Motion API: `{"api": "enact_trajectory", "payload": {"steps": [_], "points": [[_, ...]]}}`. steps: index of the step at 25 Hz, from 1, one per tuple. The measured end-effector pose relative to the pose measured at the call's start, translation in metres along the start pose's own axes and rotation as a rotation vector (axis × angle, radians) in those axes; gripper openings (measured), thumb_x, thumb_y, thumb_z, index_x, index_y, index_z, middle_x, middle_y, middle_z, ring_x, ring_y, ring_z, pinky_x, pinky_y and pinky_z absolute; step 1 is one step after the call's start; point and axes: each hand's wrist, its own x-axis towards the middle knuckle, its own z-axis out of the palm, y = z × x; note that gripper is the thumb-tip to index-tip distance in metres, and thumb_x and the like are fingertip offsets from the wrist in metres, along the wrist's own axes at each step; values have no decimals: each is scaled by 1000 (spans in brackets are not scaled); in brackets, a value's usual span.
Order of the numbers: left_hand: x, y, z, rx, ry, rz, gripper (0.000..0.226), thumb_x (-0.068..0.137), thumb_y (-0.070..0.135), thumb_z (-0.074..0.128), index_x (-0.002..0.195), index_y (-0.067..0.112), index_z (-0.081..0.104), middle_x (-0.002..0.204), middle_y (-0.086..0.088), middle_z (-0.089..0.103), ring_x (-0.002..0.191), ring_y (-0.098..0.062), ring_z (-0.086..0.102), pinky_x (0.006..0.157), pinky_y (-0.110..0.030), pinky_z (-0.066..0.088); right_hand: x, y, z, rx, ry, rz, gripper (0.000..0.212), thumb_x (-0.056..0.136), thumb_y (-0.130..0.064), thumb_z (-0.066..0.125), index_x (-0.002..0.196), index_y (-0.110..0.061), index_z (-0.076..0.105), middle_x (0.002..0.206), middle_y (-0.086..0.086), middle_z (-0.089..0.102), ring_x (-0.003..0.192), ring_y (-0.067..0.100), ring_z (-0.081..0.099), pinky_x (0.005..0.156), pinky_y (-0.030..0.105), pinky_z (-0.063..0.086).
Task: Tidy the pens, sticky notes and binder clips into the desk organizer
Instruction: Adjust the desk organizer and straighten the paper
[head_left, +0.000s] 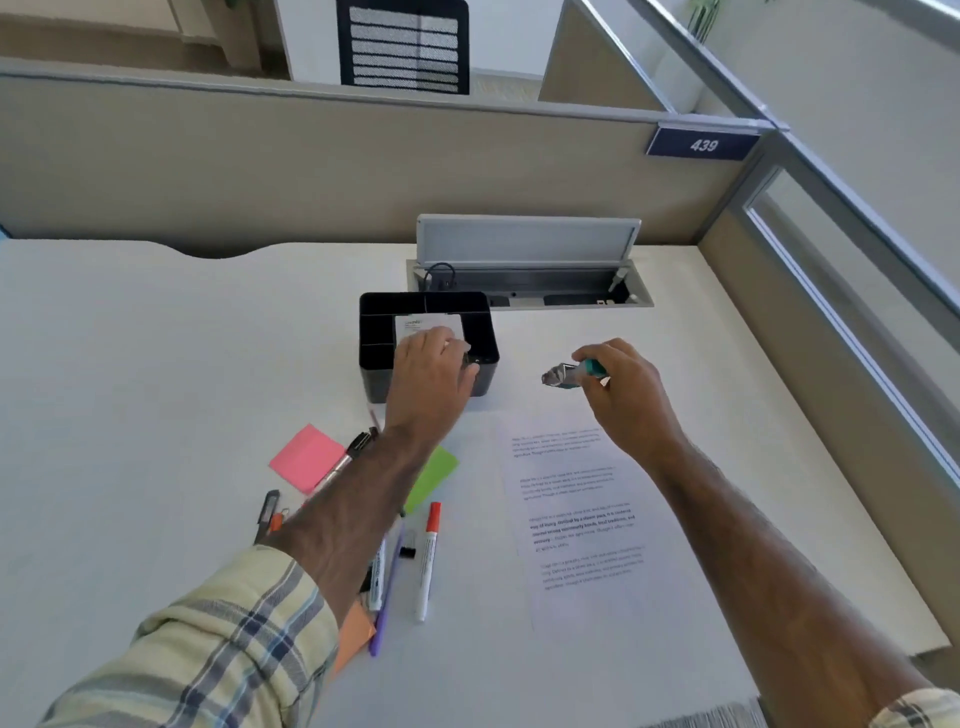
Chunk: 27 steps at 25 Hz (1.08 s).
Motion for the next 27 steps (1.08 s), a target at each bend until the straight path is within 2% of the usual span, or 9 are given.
{"api": "enact_trajectory", "payload": {"steps": [2,4,6,9,11,14,17,27], "points": [[-27,37,17,-103,-73,80,24,91,24,64,111,11,68,118,-8,62,114,-30,55,102,-43,40,-28,15,-9,-7,-49,14,22,97,-6,61,116,-14,69,111,-3,65,91,12,59,73,9,39],[-61,75,37,-117,-229,130,32,95,27,57,122,10,65,137,-13,56,131,-33,48,113,-45,33,-60,34,-18,-19,-94,27,21,95,-4,61,111,-16,68,106,-6,64,88,13,59,73,16,42],[-96,106,57,-56,-420,145,44,101,35,46,138,11,54,156,-15,37,146,-35,29,120,-48,20,-91,54,-24,-43,-143,40,22,94,-2,62,109,-17,68,102,-9,61,86,12,58,73,16,42],[-137,137,81,15,-571,116,60,103,47,34,153,14,33,167,-13,11,154,-32,6,124,-50,6,-136,85,-27,-60,-227,21,24,91,0,64,108,-18,68,98,-13,58,81,6,55,71,6,38],[-152,148,91,24,-581,85,67,103,53,31,157,16,24,168,-11,2,154,-32,-1,124,-50,2,-161,101,-29,-74,-285,-28,23,92,-2,64,106,-20,69,98,-13,58,81,8,56,72,10,40],[-165,156,101,74,-579,52,72,101,59,26,160,18,13,168,-9,-3,154,-31,-4,124,-51,-1,-186,118,-30,-71,-359,-126,26,94,-1,61,100,-23,73,101,-8,60,88,13,62,75,27,51],[-173,154,106,122,-592,42,74,100,61,22,160,20,7,168,-8,-5,154,-29,-5,124,-49,-4,-195,126,-28,-113,-399,-190,30,95,3,57,102,-20,75,102,-4,61,92,18,61,76,35,53],[-178,157,104,167,-560,58,76,100,63,22,161,21,5,168,-7,-4,155,-27,-3,124,-49,-1,-201,138,-15,-147,-430,-272,37,89,10,55,107,-17,74,103,1,61,89,25,59,74,39,53]]}}
